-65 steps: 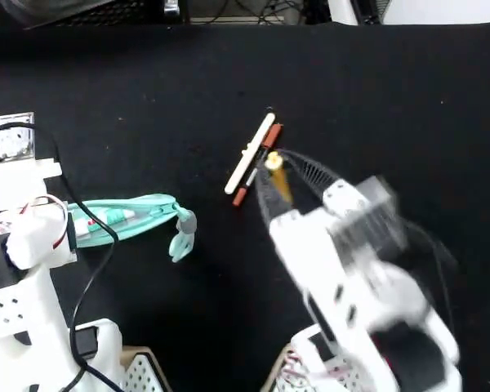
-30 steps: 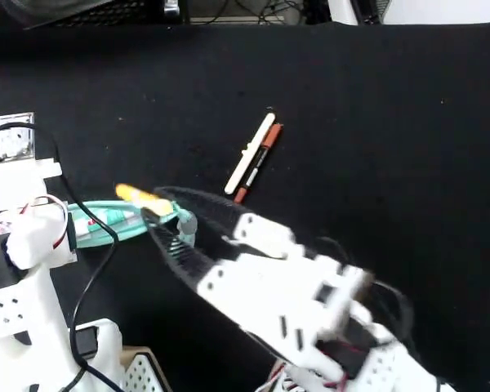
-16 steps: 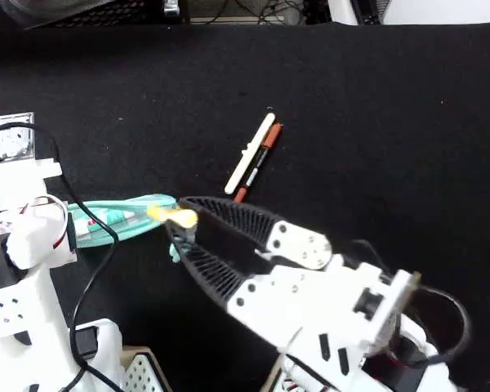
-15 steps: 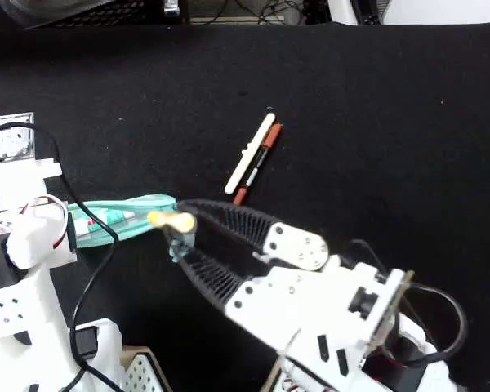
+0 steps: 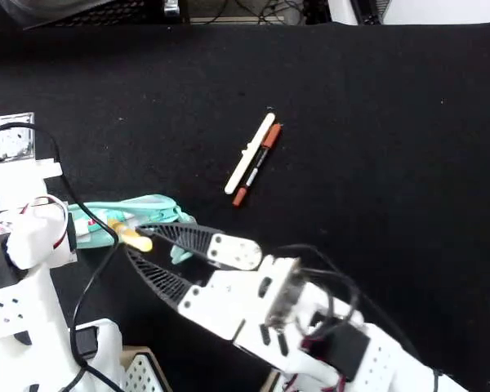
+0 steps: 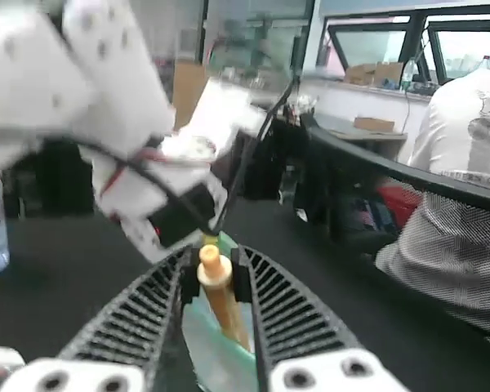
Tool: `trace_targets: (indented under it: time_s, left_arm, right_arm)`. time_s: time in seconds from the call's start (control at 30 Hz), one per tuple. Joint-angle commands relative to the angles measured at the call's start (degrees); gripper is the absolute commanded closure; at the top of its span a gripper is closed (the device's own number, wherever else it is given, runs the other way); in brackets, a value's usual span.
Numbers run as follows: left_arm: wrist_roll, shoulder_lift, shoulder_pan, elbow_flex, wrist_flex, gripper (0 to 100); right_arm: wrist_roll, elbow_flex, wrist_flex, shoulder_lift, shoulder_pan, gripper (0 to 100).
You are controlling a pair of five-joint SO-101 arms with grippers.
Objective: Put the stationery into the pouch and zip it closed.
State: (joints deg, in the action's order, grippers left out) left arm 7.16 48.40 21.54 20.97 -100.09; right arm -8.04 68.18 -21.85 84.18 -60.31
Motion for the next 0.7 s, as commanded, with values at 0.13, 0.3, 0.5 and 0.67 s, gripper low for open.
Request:
trace_targets:
  time_s: [0.13, 0.3, 0.5, 0.67]
  left_arm:
    - [0.5, -0.8, -1.2, -1.0, -0.6, 97]
    - [0.5, -1.0, -1.2, -1.0, -0.6, 97]
    - [0.5, -0.8, -1.2, -1.0, -0.6, 97]
    - [0.5, -1.0, -1.2, -1.0, -0.6, 97]
  right_arm:
    - [-1.0, -9.1, -12.8, 0.0, -0.4, 76.8]
    - [0.4, -20.7, -21.4, 0.0, -0.4, 73.4]
    - [0.5, -26.7, -21.2, 0.0, 12.7, 73.4]
    - [8.5, -16.2, -21.1, -5.1, 33.2, 73.4]
